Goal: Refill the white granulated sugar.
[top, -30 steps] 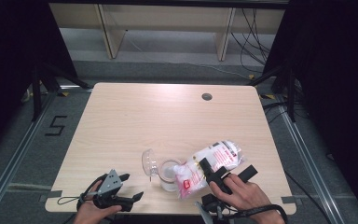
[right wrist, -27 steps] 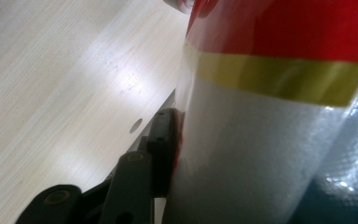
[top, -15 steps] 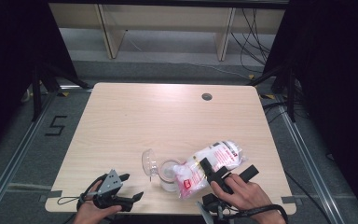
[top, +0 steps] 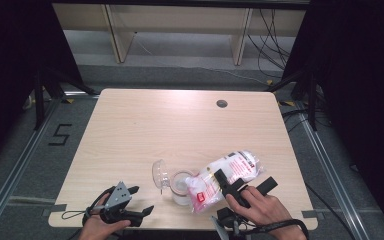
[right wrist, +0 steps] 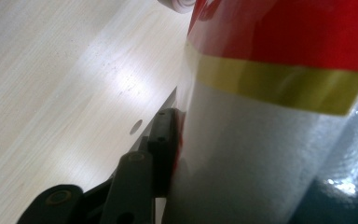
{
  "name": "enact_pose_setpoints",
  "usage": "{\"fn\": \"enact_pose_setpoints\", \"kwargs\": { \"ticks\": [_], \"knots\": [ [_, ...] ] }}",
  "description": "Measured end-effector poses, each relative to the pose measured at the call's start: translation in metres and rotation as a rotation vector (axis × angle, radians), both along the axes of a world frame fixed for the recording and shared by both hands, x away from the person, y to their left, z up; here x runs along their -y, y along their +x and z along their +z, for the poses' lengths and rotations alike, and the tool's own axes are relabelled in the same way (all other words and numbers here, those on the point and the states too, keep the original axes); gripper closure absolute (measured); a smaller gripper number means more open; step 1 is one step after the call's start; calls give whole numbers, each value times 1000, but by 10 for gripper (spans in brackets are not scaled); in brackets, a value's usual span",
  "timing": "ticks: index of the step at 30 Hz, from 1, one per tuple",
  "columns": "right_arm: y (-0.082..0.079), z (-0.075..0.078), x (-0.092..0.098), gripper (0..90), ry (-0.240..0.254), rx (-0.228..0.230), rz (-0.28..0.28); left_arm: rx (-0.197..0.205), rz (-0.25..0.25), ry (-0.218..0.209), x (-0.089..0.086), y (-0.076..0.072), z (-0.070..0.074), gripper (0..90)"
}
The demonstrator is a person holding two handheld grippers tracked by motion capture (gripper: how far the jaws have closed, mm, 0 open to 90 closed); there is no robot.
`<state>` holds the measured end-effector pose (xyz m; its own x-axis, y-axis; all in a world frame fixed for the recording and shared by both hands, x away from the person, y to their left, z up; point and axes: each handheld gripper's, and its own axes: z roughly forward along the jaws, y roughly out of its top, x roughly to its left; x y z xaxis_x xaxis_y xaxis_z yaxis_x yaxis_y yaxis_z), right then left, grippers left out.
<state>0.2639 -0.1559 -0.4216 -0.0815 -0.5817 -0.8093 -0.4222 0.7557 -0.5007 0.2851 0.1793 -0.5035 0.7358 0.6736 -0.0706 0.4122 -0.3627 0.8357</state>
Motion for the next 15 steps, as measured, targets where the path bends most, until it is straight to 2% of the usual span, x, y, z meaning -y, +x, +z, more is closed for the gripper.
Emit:
{"fn": "enact_pose_setpoints", "kwargs": {
  "ticks": [15],
  "knots": [
    [0,0,-2,672,4,-10,5,2,4,2,0,0,0,179]
  ]
}}
